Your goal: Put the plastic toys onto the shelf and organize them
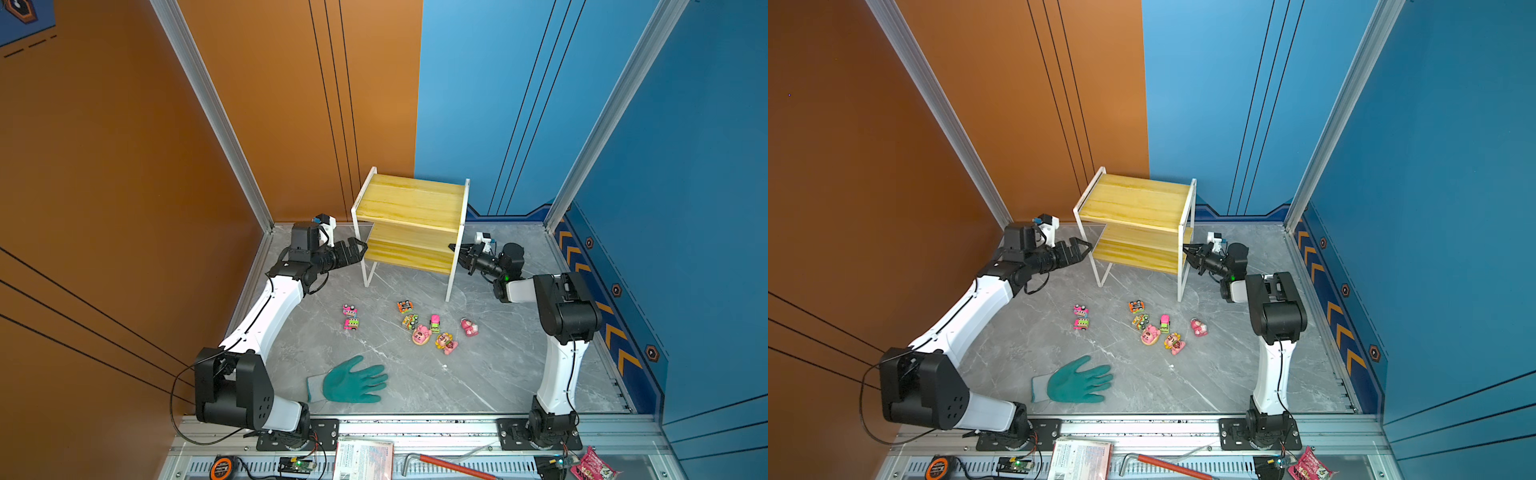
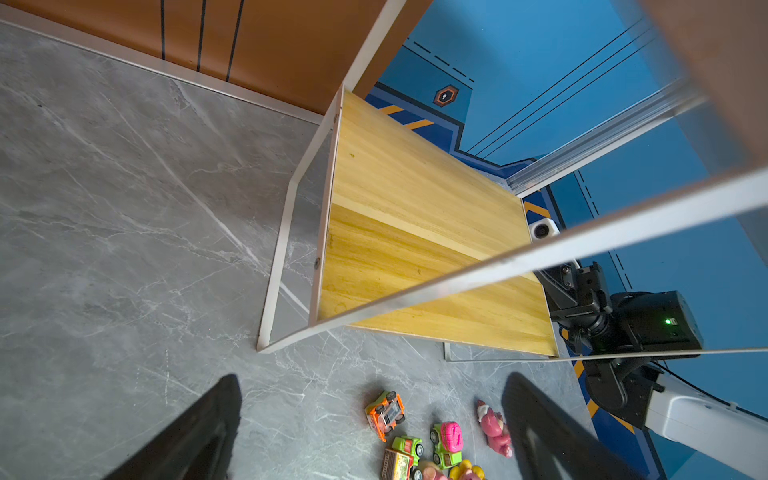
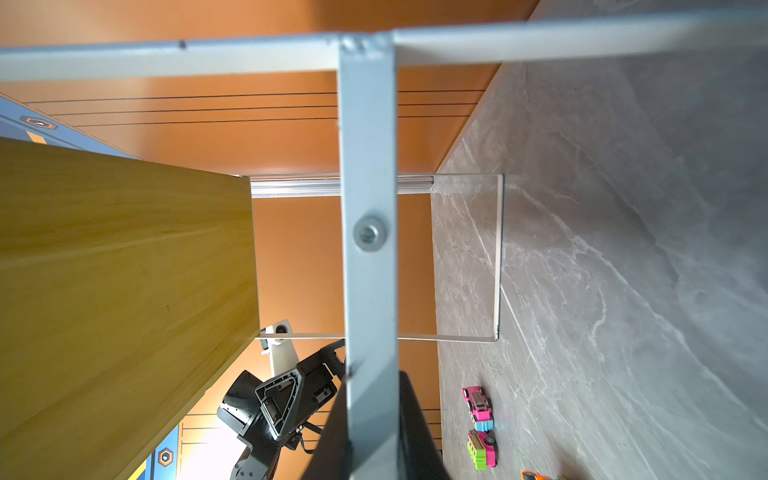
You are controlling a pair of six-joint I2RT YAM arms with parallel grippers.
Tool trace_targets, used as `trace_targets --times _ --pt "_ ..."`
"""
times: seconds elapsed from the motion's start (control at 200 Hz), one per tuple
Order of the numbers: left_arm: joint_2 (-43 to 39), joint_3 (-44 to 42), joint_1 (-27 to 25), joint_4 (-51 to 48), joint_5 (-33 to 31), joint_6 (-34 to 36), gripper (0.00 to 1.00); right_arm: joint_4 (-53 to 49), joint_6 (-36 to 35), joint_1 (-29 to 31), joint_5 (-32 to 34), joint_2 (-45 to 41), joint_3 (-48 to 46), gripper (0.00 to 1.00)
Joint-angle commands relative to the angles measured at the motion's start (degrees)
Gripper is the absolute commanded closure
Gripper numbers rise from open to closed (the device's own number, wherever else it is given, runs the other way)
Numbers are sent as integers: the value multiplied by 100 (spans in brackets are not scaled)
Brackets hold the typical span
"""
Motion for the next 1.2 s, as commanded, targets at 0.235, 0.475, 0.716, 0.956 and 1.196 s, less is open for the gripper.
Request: trace_targets --times 0.235,0.475,0.716,0.956,1.196 --pt "191 215 -314 475 85 374 2 502 135 -482 -259 -48 1020 100" --pt "404 292 -532 774 173 429 3 -767 -689 -467 -234 269 1799 91" --pt "573 460 -660 774 119 506 4 -1604 -1250 -518 -56 486 2226 72" --pt "583 488 -895 800 91 537 5 -2406 -1741 -623 229 720 2745 59" --pt "590 396 -1156 814 -178 462 6 -3617 -2442 -729 690 925 3577 45"
